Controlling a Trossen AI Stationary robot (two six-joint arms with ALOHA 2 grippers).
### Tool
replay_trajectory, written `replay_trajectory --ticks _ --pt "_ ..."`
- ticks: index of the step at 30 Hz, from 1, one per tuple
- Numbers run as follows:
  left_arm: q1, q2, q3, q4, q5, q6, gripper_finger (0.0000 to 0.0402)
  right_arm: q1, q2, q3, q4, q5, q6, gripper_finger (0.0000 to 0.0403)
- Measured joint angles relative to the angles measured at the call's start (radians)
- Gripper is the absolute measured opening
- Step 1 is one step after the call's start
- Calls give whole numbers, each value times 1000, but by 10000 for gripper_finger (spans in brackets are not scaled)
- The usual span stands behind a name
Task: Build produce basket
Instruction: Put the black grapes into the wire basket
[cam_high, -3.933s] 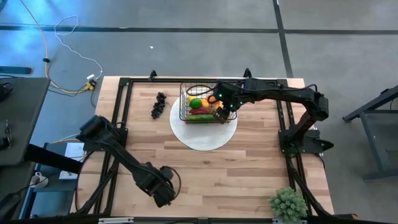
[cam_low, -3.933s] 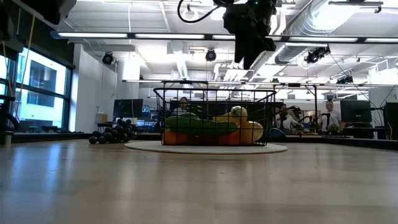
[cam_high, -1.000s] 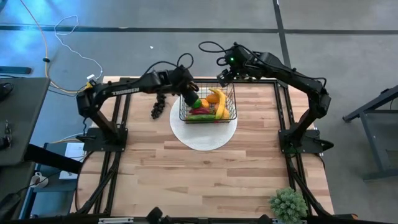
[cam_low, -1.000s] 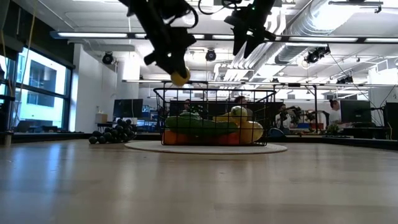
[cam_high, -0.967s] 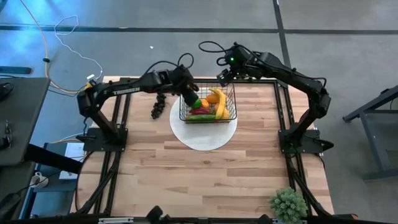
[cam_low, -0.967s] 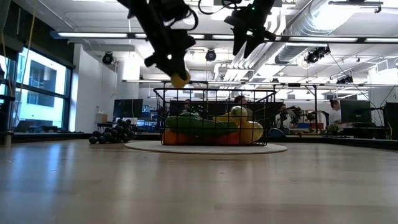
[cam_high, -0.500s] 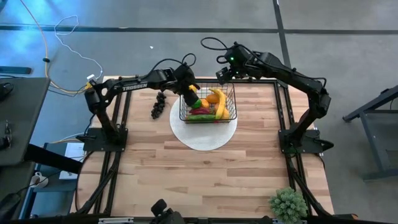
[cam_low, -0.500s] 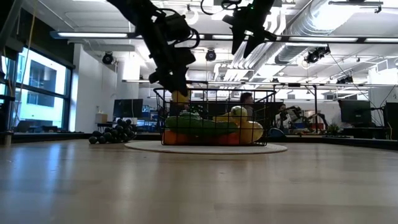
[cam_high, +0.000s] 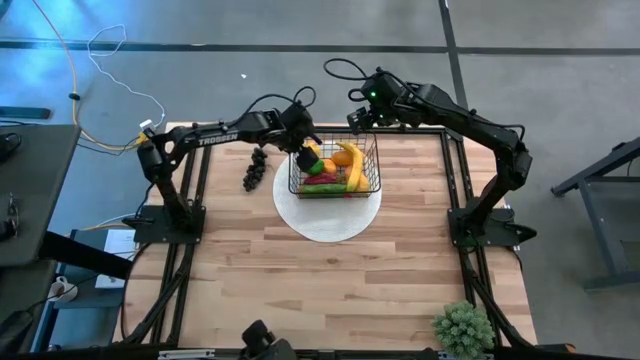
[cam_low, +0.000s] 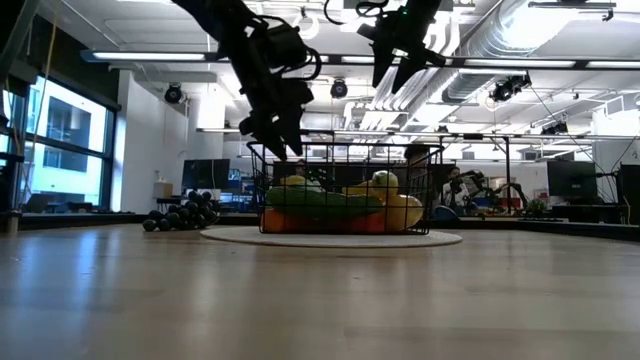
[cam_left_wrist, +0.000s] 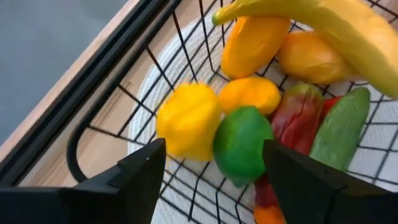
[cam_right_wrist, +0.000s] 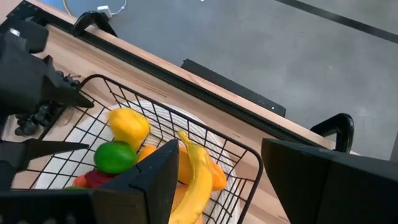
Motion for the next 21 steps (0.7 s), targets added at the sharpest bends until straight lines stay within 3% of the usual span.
replay_trajectory --ticks 9,17,21 --pt "19 -28 117 -184 -1 33 253 0 0 0 0 0 -2 211" --pt "83 -93 119 -334 -9 20 253 -1 0 0 0 0 -5 211" --pt "126 -135 58 -334 -9 -5 252 -1 0 0 -1 5 -11 211"
